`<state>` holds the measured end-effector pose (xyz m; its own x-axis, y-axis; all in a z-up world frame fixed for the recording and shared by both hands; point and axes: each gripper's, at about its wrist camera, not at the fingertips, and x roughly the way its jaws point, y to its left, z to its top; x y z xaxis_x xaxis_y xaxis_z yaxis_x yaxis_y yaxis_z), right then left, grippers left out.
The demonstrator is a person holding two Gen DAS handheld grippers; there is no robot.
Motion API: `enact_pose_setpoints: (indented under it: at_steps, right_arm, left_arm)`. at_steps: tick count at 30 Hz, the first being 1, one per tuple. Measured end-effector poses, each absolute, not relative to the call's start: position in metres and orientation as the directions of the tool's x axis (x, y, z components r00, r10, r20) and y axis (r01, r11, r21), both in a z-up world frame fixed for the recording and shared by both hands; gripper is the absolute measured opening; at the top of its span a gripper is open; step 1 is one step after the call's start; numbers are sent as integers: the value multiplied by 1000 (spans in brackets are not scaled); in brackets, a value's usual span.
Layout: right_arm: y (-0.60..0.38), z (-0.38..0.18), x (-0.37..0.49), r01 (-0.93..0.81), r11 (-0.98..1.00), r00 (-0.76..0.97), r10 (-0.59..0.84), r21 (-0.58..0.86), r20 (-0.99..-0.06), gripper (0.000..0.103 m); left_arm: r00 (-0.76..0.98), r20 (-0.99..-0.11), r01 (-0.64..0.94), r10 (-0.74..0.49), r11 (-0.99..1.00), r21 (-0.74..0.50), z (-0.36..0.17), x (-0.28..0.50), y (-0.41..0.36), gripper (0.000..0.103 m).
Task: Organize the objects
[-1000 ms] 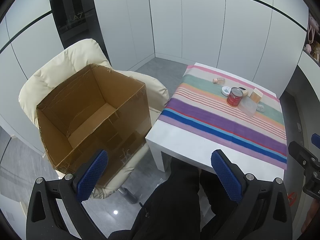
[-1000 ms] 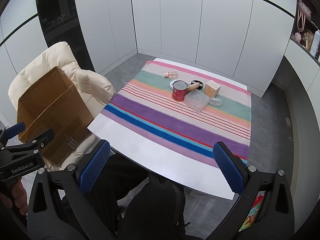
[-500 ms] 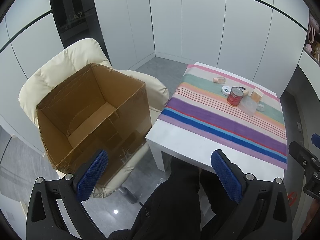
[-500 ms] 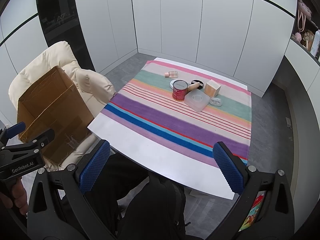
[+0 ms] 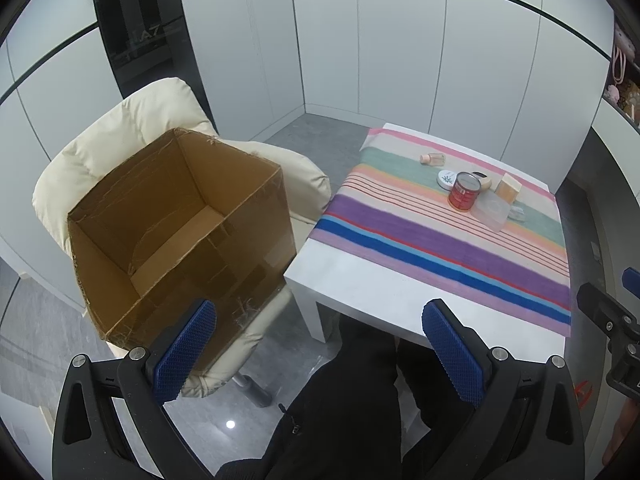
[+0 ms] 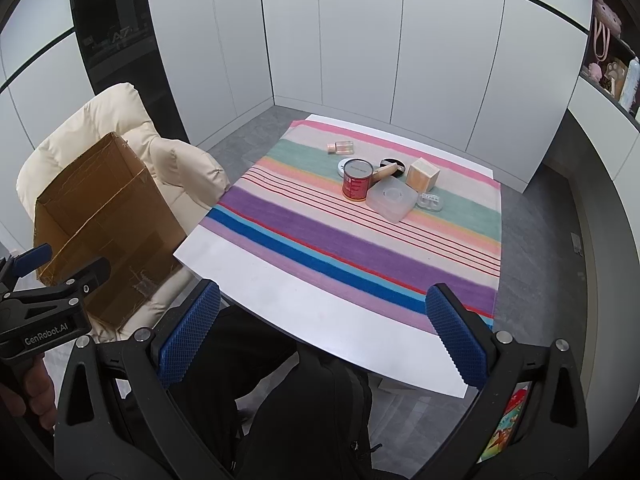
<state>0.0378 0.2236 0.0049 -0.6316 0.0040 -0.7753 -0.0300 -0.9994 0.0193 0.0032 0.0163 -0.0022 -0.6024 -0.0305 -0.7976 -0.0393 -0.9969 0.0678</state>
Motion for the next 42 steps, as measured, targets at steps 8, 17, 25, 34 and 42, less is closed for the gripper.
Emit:
enact_pose_setpoints:
  at_steps: [8,17,25,34,42]
  right_arm:
    - [243,5,44,-64,-998,-629,23,22,-777,103]
    - [272,4,45,-123,-992,-624,57,26,-779,103]
    - [293,1,34,-168,-984,-628,58,62,-776,103]
    - [334,-9,2,-221,-970,-625,57,106,-779,103]
    - [377,-46,-46,-287,-953,-588,96,97,-803,103]
  left_arm:
    - [-595,-803,-89,0,-994,66,-4,1,38,103]
    - [-582,-811,-170,62,-984,47,-7,-4,71,103]
    - [-578,-813,-228,67,-970,82,-14,-25,107,103]
    - [-566,-820,-251,86,-965,72,-31,-69,141,103]
    - [-567,-816,-284,111,-957,67,-59,-108,175,103]
